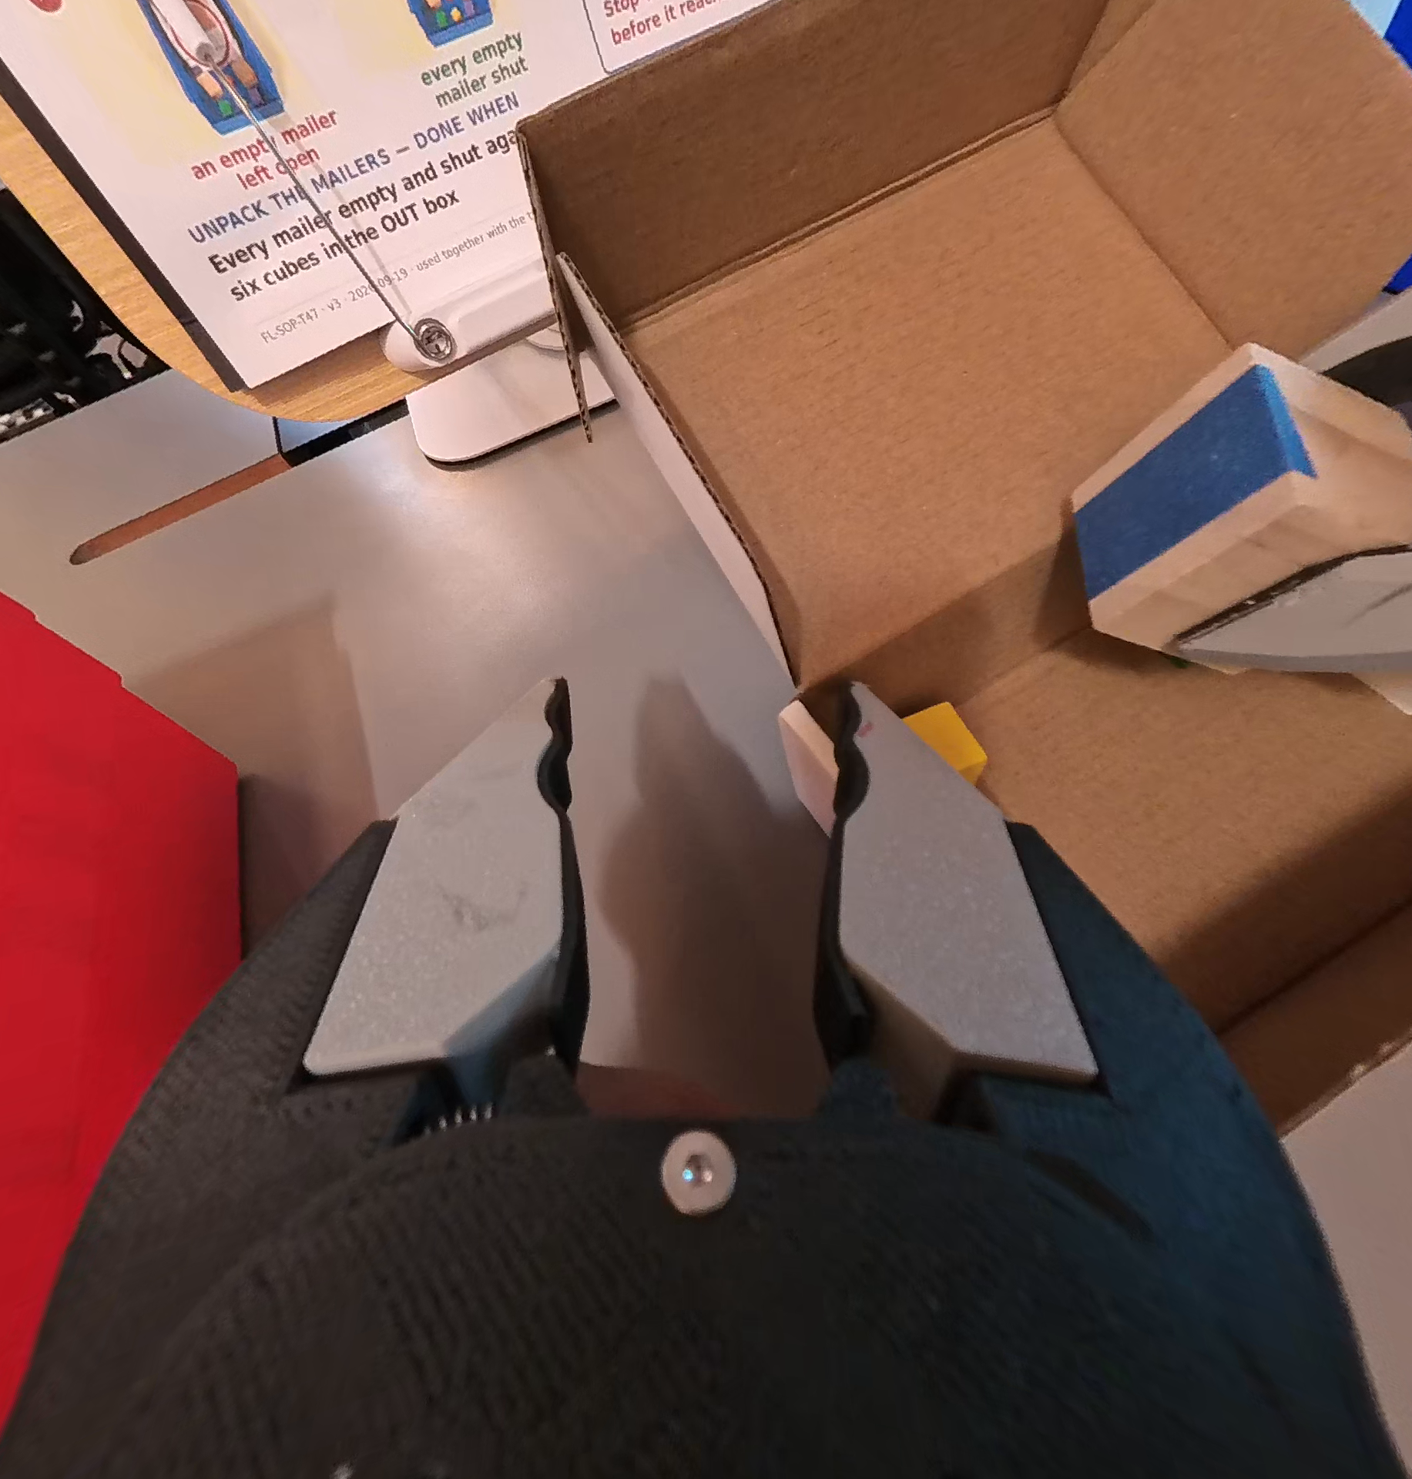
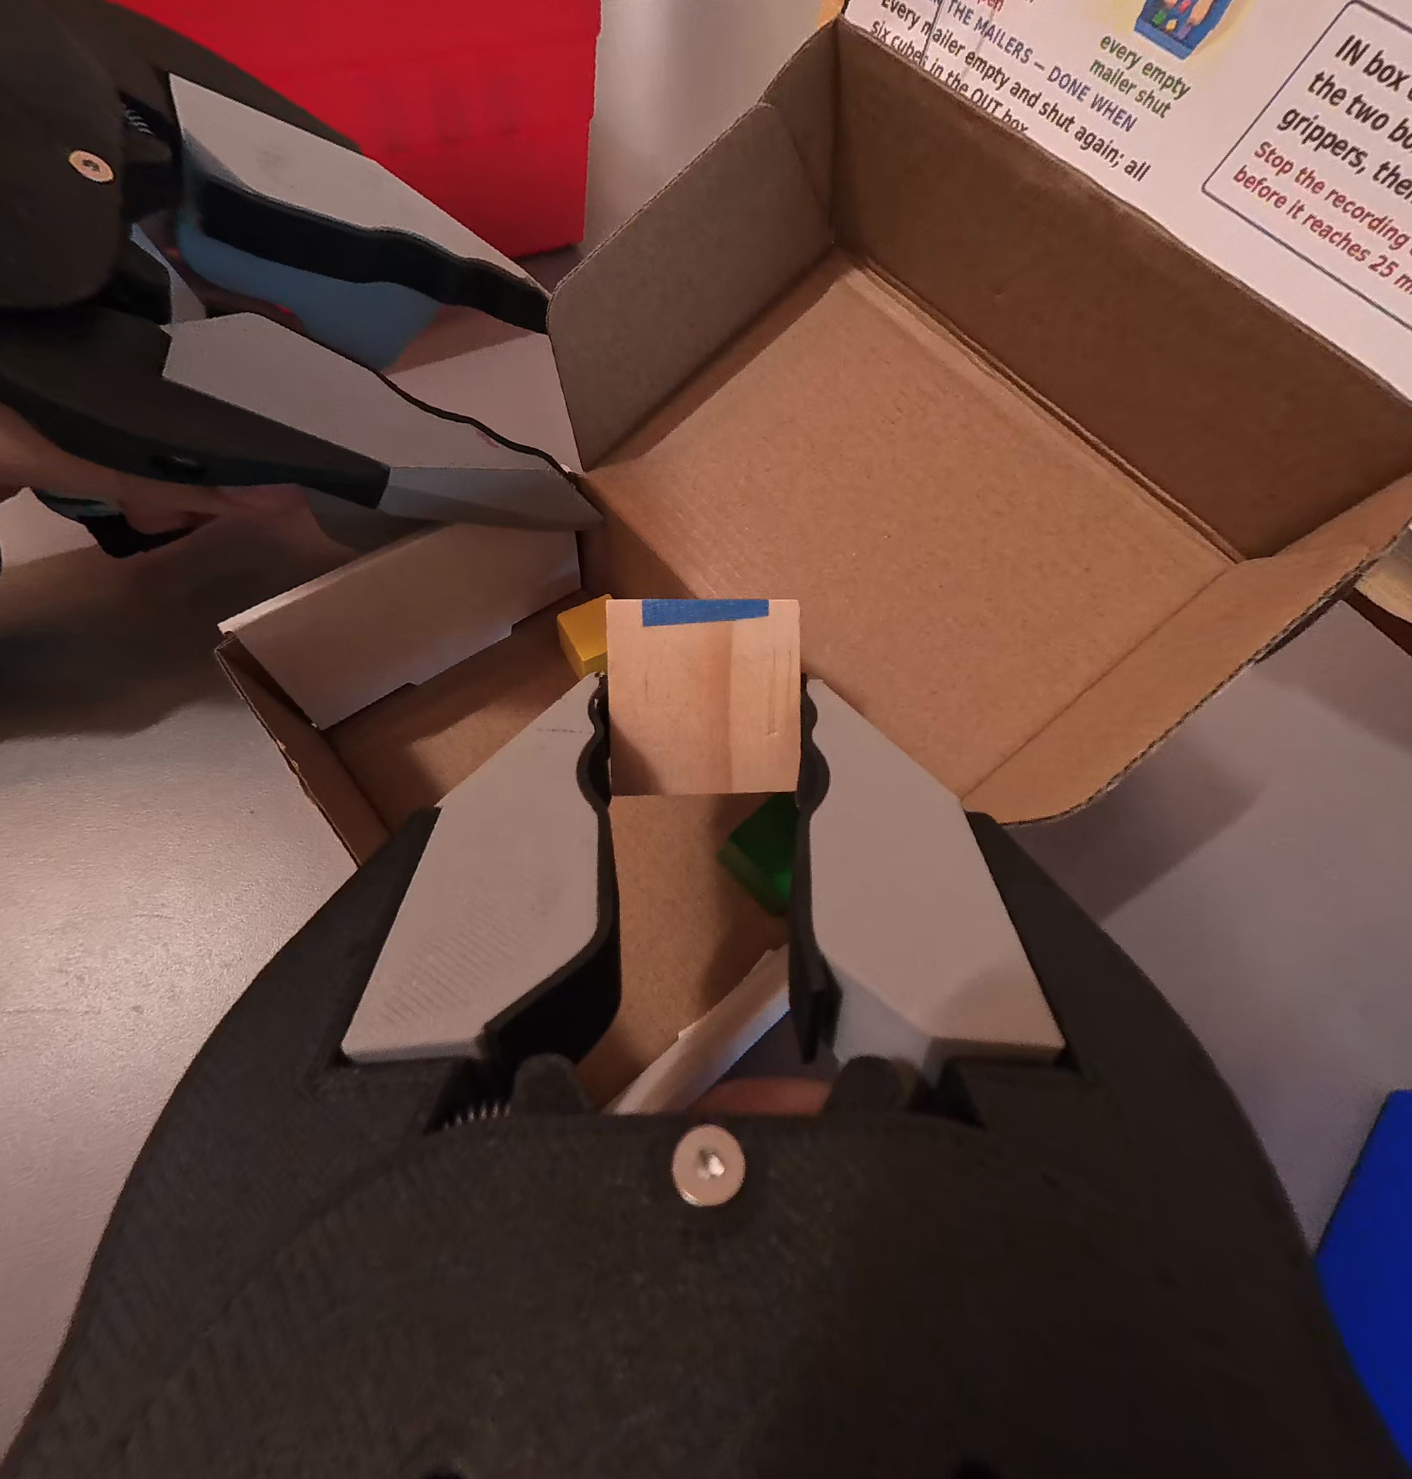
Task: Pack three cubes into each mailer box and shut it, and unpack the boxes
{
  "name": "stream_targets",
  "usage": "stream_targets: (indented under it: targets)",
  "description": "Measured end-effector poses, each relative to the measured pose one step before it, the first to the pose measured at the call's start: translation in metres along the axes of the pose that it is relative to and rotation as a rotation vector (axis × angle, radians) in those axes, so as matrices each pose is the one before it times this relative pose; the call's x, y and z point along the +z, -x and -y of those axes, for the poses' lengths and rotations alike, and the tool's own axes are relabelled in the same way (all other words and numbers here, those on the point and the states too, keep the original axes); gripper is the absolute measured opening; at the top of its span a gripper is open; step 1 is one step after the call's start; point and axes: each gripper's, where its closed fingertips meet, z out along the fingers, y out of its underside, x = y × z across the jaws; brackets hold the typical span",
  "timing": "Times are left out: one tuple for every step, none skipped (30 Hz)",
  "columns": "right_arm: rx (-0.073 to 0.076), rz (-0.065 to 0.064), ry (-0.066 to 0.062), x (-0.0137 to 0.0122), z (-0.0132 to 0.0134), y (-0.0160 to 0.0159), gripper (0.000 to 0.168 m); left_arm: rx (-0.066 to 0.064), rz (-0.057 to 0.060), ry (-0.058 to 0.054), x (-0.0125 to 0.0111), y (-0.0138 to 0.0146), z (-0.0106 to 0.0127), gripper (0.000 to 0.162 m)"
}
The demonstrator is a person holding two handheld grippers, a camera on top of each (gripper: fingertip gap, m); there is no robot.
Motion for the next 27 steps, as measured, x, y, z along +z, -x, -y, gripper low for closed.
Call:
stream_targets:
  targets:
    - [0.0002, 0.0003, -0.0004, -0.00021, 0.00001, -0.00001, 0.043, 0.0003, 0.0004, -0.0003, 0.00010, -0.00006, 0.00000, 0.064]
    - [-0.0005, 0.0005, 0.0007, 0.00001, -0.00016, 0.00015, 0.043, 0.0000, 0.0000, -0.0004, -0.00001, -0.00009, 0.00006, 0.064]
    - [-0.0015, -0.0006, 0.0014, 0.00006, -0.00019, 0.00000, 0.043, 0.0001, 0.0001, -0.0006, 0.00005, -0.00009, 0.00000, 0.064]
    - [-0.0019, -0.0011, 0.0016, 0.00016, -0.00035, 0.00003, 0.043, -0.0003, 0.0001, -0.0005, 0.00011, -0.00005, 0.00011, 0.064]
    - [-0.0018, -0.0007, 0.0020, 0.00022, -0.00034, 0.00016, 0.043, -0.0006, -0.0005, -0.0004, 0.00000, -0.00009, -0.00008, 0.064]
    - [-0.0016, -0.0004, 0.0023, 0.00033, -0.00043, 0.00011, 0.043, -0.0005, 0.0000, -0.0004, 0.00007, 0.00005, 0.00006, 0.064]
    - [-0.0014, -0.0004, 0.0019, 0.00022, -0.00035, 0.00014, 0.043, -0.0009, -0.0005, -0.0003, 0.00003, -0.00003, -0.00009, 0.064]
    - [-0.0011, -0.0011, 0.0004, -0.00001, -0.00001, -0.00004, 0.043, -0.0014, -0.0010, 0.0003, 0.00006, 0.00005, 0.00006, 0.064]
    - [-0.0005, -0.0007, -0.0019, -0.00021, 0.00032, 0.00010, 0.043, -0.0008, -0.0008, -0.0003, 0.00003, -0.00006, -0.00008, 0.064]
    - [0.0009, 0.0010, -0.0030, -0.00039, 0.00064, 0.00021, 0.043, -0.0002, -0.0004, -0.0006, 0.00001, 0.00006, 0.00005, 0.064]
    - [0.0017, 0.0009, -0.0044, -0.00048, 0.00068, 0.00010, 0.043, -0.0010, -0.0005, 0.0000, 0.00008, 0.00004, 0.00001, 0.064]
    - [0.0015, 0.0000, -0.0065, -0.00076, 0.00105, -0.00012, 0.043, -0.0018, -0.0011, -0.0001, 0.00005, 0.00003, -0.00003, 0.064]
    - [0.0020, 0.0000, -0.0087, -0.00075, 0.00112, -0.00033, 0.043, -0.0015, -0.0010, -0.0001, 0.00014, 0.00013, -0.00011, 0.064]
    - [0.0042, 0.0021, -0.0103, -0.00070, 0.00116, -0.00013, 0.043, -0.0014, -0.0006, 0.0001, 0.00000, 0.00026, -0.00010, 0.064]
    - [0.0079, 0.0053, -0.0082, -0.00057, 0.00038, 0.00004, 0.043, -0.0020, -0.0008, 0.0003, 0.00011, 0.00024, -0.00007, 0.065]
    - [0.0120, 0.0060, -0.0049, -0.00053, -0.00022, -0.00018, 0.043, -0.0026, -0.0015, 0.0004, 0.00002, 0.00014, -0.00013, 0.065]
    - [0.0147, 0.0062, -0.0034, -0.00077, -0.00027, -0.00019, 0.043, -0.0018, -0.0015, 0.0002, 0.00003, -0.00003, -0.00006, 0.065]
    - [0.0131, 0.0052, -0.0043, -0.00158, 0.00038, 0.00008, 0.043, 0.0007, -0.0002, 0.0001, -0.00001, -0.00020, 0.00003, 0.065]
    - [0.0081, -0.0009, -0.0054, -0.00282, 0.00131, 0.00004, 0.043, 0.0016, 0.0011, 0.0001, -0.00005, 0.00006, 0.00012, 0.065]
    - [0.0036, -0.0051, -0.0023, -0.00391, 0.00155, 0.00048, 0.043, 0.0011, 0.0002, -0.0005, -0.00009, -0.00017, 0.00006, 0.065]
    - [-0.0009, -0.0047, 0.0012, -0.00451, 0.00156, 0.00140, 0.043, -0.0001, -0.0006, -0.0005, -0.00001, 0.00004, 0.00002, 0.065]
    - [-0.0029, -0.0040, 0.0030, -0.00508, 0.00170, 0.00194, 0.043, -0.0030, -0.0021, 0.0002, 0.00016, 0.00008, -0.00004, 0.065]
    - [-0.0026, -0.0026, 0.0053, -0.00567, 0.00164, 0.00253, 0.043, -0.0053, -0.0033, 0.0003, 0.00016, 0.00008, -0.00023, 0.065]
    - [-0.0050, -0.0007, 0.0052, -0.00629, 0.00169, 0.00317, 0.043, -0.0042, -0.0028, 0.0001, 0.00012, 0.00003, -0.00007, 0.065]
    - [-0.0085, -0.0014, 0.0035, -0.00713, 0.00211, 0.00330, 0.043, -0.0022, -0.0016, -0.0003, 0.00011, -0.00009, -0.00008, 0.065]
    - [-0.0109, -0.0051, 0.0018, -0.00811, 0.00244, 0.00268, 0.043, -0.0004, -0.0006, -0.0002, -0.00006, -0.00007, -0.00001, 0.065]
    - [-0.0118, -0.0068, 0.0012, -0.00915, 0.00249, 0.00212, 0.043, 0.0006, -0.0003, -0.0006, -0.00004, -0.00018, 0.00008, 0.065]
